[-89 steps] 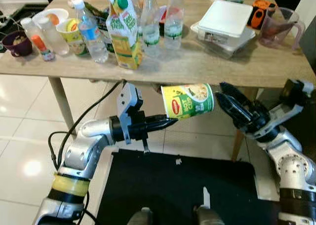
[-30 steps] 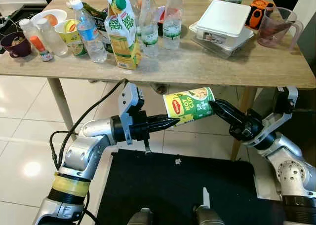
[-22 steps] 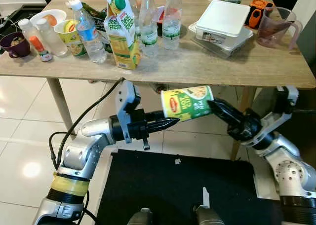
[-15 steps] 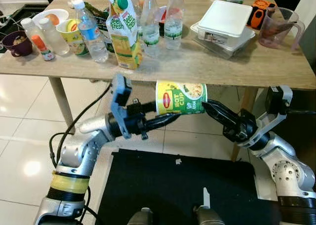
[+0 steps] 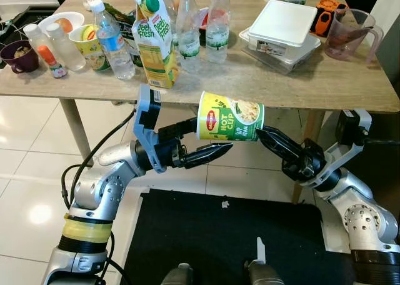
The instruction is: Restocking fridge
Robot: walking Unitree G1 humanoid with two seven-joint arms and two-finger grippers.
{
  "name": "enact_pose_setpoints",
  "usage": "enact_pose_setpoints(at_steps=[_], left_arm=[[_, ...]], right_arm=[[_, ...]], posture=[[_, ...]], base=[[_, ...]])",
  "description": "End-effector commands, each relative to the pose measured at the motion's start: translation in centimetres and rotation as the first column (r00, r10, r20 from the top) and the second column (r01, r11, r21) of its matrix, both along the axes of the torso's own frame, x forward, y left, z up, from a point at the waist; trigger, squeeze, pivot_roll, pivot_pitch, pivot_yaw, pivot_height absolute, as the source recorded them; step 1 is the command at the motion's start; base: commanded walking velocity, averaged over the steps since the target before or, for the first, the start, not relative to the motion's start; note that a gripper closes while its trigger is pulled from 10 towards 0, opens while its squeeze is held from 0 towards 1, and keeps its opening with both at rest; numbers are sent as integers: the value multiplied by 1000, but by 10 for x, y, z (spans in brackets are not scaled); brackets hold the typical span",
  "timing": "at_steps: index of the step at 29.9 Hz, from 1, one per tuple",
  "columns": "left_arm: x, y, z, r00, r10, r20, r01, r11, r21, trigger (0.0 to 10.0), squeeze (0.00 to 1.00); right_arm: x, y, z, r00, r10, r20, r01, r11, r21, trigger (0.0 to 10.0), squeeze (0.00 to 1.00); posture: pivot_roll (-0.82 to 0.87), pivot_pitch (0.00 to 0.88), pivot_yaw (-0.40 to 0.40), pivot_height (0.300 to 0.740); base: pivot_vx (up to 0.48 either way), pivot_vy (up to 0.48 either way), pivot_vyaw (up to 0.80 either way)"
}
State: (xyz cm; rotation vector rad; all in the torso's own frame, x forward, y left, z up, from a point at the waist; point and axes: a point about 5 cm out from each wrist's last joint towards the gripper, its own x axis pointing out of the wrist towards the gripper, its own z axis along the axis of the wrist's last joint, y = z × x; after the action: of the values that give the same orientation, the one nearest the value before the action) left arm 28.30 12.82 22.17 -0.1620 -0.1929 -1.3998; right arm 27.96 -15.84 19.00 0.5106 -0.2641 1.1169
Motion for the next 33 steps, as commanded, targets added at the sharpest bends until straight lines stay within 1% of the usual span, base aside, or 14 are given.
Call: enact_pose_setpoints(at_steps=[1,3,4,5,7,8,9,13,14,15,18,33], left_arm=[[-5,-1,-2,999,-34,-7,34,999,6,0,855],[-7,-1,-4,999,-47,-13,47,999,15,0,714],[-7,-2,-4,999,-51,-15,52,999,18,0,714],[-8,-2,-5,998,-57,-18,58,998,24,0,604],[-8,-2,-5,998,-60,-20,61,998,28,0,604],[-9,-2,-6,998,-61,-18,61,997,41,0,129],[-8,-2,-8,999,-49,-14,50,996,70,10000,0],[-8,-2,-10,999,-37,-20,38,996,82,10000,0],[-9,-2,-10,998,-51,-22,53,995,82,10000,0],[-9,-2,-10,998,-58,-25,60,995,79,0,0],[-12,-1,-11,996,-78,-37,80,993,82,0,0],[-13,-2,-13,995,-92,-47,96,991,95,0,0]], right_arm=[[-3,2,-1,1000,13,-2,-13,1000,-7,0,0],[-3,2,0,1000,14,0,-14,1000,-5,0,0],[-3,2,0,1000,15,0,-15,1000,-5,0,0],[-3,2,0,1000,15,1,-15,1000,-5,0,0],[-3,2,0,1000,14,1,-14,1000,-6,0,0],[-3,2,0,1000,14,1,-14,1000,-6,0,0],[-3,2,0,1000,14,1,-14,1000,-7,0,0],[-3,2,0,1000,14,1,-14,1000,-8,0,0],[-3,2,0,1000,13,1,-13,1000,-8,0,0],[-3,2,0,1000,14,1,-13,1000,-8,0,0],[-3,2,0,1000,14,2,-14,1000,-8,0,0],[-6,4,1,999,41,10,-41,999,-12,0,0]], posture=[[-73,178,20,740],[-73,177,20,740],[-73,177,20,740],[-73,178,21,740],[-73,178,21,740],[-73,178,21,740],[-73,178,21,740],[-73,178,21,740],[-73,178,21,740],[-73,178,21,740],[-73,177,21,740],[-72,176,18,740]], base=[[0,0,0],[0,0,0],[0,0,0],[0,0,0],[0,0,0],[0,0,0],[0,0,0],[0,0,0],[0,0,0],[0,0,0],[0,0,0],[0,0,0]])
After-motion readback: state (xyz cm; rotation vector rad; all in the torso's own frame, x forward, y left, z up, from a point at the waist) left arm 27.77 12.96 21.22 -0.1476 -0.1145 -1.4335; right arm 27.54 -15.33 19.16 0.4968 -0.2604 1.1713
